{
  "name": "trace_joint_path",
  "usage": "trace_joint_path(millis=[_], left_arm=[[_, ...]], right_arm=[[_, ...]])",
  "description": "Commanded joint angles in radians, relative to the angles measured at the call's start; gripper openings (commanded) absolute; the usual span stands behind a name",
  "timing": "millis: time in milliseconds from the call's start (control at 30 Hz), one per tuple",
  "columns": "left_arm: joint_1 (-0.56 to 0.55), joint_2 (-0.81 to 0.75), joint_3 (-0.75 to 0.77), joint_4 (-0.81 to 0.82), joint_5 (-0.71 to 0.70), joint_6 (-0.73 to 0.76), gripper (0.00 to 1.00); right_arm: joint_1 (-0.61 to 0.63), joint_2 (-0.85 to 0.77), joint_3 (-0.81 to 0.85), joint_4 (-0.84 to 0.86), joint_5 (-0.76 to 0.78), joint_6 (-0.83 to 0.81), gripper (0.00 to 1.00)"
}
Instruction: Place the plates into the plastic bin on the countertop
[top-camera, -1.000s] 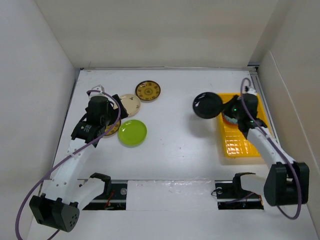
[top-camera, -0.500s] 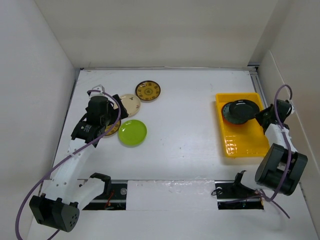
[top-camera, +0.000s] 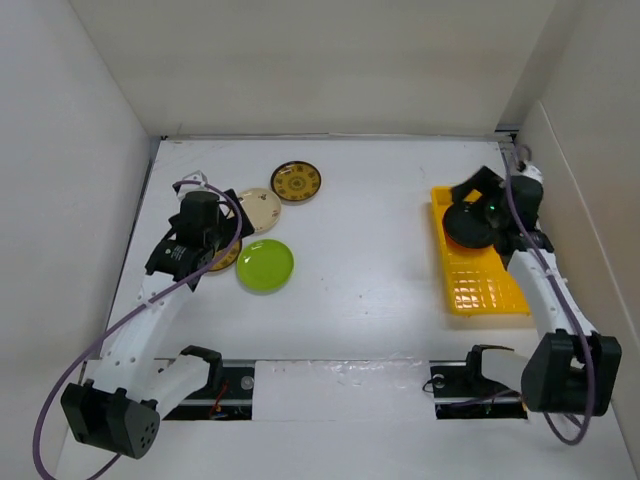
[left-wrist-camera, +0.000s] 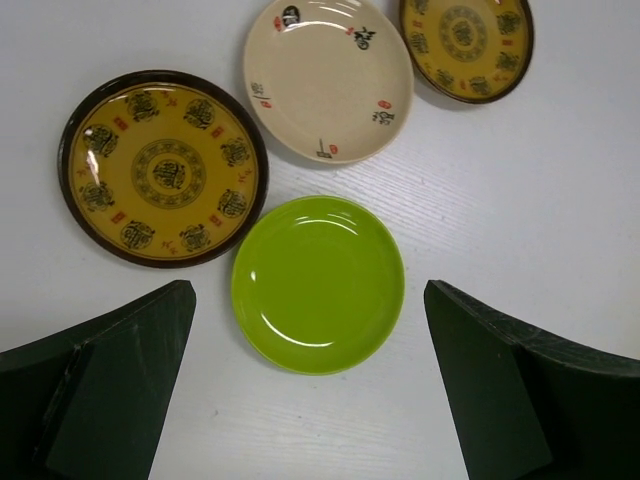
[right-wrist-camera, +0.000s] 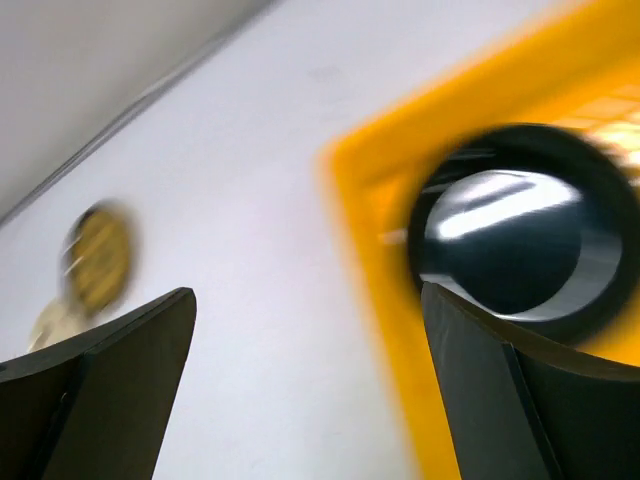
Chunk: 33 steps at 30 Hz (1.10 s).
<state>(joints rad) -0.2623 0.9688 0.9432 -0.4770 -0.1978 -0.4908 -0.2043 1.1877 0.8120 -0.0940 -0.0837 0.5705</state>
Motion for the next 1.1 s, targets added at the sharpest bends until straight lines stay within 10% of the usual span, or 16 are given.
trace_joint_path(millis=[0,333,767,1000,1067], left_arm=[[0.001,0.002,0.035,-0.038,-0.109,-0.050,1.00],[0.113,-0.007,0.043,-0.060,-0.189,-0.103,1.00],[0.113,-0.027,0.043,-0.069,-0.193,-0.104,1.00],[0.113,-0.027,0.043,-0.060,-0.175,-0.095,1.00],[0.113,-0.027,0.043,-0.060,-0.175,-0.086,1.00]], right_arm=[[0.260,-0.036,0.110,0.007,-0.013,-0.096,1.00],[0.793,0.461,0.179,0.333,-0.304,-0.040,0.85],[0.931,0.926,0.404,0.462,-0.413,0.106,0.69],[0.942,1.026,0.446,0.471,-0.413,0.170,0.45],[0.942,1.038,0.457,0.471,-0.413,0.184,0.23]])
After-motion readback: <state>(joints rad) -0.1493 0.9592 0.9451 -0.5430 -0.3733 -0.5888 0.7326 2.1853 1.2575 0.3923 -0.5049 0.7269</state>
